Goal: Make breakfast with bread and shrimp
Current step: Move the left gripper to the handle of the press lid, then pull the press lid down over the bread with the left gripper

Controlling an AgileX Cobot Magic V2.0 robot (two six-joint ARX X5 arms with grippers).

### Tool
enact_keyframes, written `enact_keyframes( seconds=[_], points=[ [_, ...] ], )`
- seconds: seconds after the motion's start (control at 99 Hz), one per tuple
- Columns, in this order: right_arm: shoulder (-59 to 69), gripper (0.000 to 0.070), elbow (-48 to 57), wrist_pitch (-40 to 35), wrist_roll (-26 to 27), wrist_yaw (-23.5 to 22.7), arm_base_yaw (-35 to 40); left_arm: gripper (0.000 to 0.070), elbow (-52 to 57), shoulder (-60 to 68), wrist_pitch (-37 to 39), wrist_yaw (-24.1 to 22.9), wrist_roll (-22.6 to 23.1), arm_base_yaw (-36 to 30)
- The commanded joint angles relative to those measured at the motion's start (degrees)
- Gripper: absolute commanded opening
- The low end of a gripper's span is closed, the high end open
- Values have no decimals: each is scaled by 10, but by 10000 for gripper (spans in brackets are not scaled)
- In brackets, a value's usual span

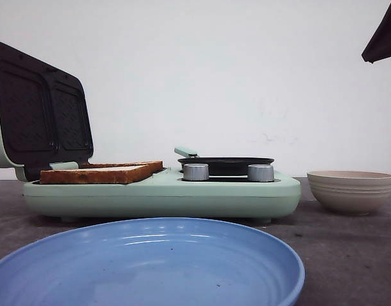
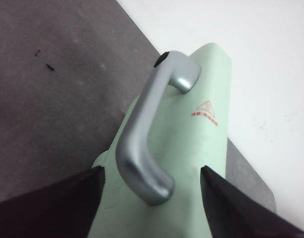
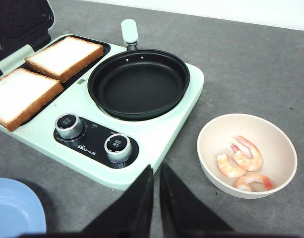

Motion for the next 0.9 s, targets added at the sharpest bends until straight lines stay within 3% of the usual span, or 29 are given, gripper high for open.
enact_keyframes(
  seconds=[0.0,0.424,0.636,0.767,0.888],
  points=[
    [3,10,3,4,7,-2,1,354,8,12,7,1,-2,3],
    [3,10,3,4,7,-2,1,354,8,67,86,39,-61,2],
    [3,10,3,4,7,-2,1,345,8,79,93,41,-66,2],
    [3,10,3,4,7,-2,1,217,8,79,93,35,-65,2],
    [3,10,3,4,7,-2,1,148,8,79,93,33,-65,3]
  ],
)
